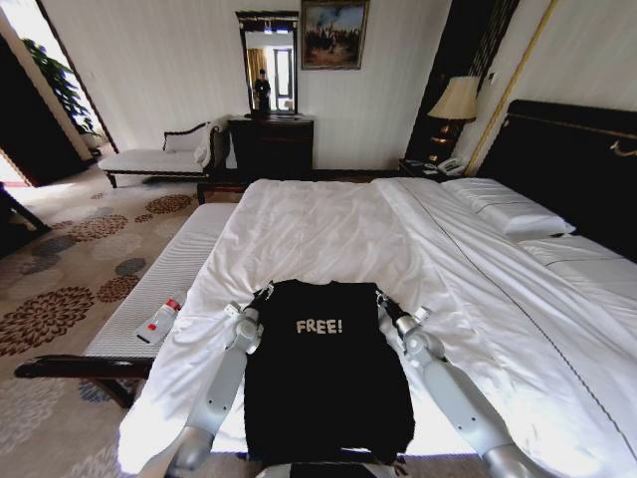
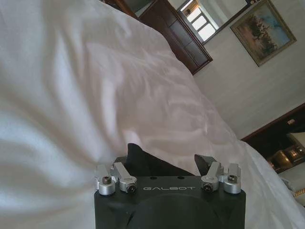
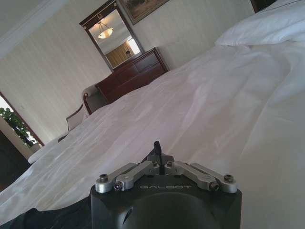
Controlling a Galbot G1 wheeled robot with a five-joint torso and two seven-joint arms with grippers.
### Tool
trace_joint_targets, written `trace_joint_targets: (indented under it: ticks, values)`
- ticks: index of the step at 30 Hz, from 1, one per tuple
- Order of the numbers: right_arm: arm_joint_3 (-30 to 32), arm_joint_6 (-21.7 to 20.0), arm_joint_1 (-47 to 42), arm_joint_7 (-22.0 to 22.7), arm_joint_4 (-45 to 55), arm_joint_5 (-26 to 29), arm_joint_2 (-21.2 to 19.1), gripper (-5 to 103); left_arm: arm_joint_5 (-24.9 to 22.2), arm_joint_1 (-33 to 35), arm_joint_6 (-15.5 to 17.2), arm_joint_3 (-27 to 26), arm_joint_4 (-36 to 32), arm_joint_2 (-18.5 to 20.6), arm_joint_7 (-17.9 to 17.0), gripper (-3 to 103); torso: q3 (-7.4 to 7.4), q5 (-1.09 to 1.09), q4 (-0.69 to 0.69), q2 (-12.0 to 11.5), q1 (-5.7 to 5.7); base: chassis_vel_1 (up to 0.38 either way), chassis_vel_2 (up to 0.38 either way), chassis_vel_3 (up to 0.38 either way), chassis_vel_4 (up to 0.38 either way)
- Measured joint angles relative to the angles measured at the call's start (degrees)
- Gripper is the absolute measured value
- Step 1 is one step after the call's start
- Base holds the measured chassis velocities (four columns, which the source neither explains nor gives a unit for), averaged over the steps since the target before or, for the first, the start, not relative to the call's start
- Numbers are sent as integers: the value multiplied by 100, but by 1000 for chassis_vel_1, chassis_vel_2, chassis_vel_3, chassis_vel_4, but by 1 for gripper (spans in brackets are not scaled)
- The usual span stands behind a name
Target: Fold the clothes on the bed.
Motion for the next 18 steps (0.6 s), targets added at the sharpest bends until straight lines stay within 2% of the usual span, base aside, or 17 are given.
trace_joint_targets:
  ticks: [2, 4, 5, 6, 8, 9, 10, 11, 13, 14, 18]
  values:
    - [0, 13, 16, -1, -7, -9, 9, 0, 5, 3, -20, -54, 3, 2, -3, 66, 0, 0, 1, 0, 0, 0, 0, 0, 0]
    - [0, 17, 17, -1, -8, -11, 10, 0, 6, 6, -22, -66, 5, 4, -4, 66, 0, 0, 1, 0, 0, 0, 0, 0, 0]
    - [0, 25, 17, -3, -11, -17, 11, 0, 13, 13, -26, -78, 8, 11, -7, 55, 0, 0, 1, 0, 0, 0, 0, 0, 0]
    - [0, 34, 17, -6, -13, -27, 10, 0, 23, 24, -28, -84, 10, 16, -9, 55, 0, 0, 1, 1, 0, 0, 0, 0, 0]
    - [3, 57, 14, -17, -20, -43, -2, 0, 50, 42, -29, -84, 24, 21, -10, 44, 0, 0, 1, 1, -1, 0, 0, 0, 0]
    - [3, 57, 14, -17, -20, -43, -2, 0, 50, 42, -29, -84, 24, 21, -10, 44, 0, 0, 1, 1, -1, 0, 0, 0, 0]
    - [8, 65, 12, -22, -23, -48, -12, 0, 69, 50, -29, -78, 30, 21, -10, 39, 0, 0, 1, 0, -1, 0, 0, 0, 0]
    - [11, 69, 11, -24, -25, -50, -18, 0, 79, 54, -29, -72, 32, 21, -11, 39, 0, 0, 1, 1, -1, 0, 0, 0, 0]
    - [23, 78, 6, -30, -27, -54, -37, 0, 120, 66, -29, -53, 34, 10, -10, 28, 0, 0, 1, 0, -1, 0, 0, 0, 0]
    - [23, 78, 6, -30, -27, -54, -37, 0, 120, 66, -29, -53, 34, 10, -10, 28, 0, 0, 1, 0, -1, 0, 0, 0, 0]
    - [50, 125, -20, -33, 23, -74, -84, 0, 147, 73, -37, -64, -28, -12, -15, 7, 0, 0, 1, 0, -1, 0, 0, 0, 0]
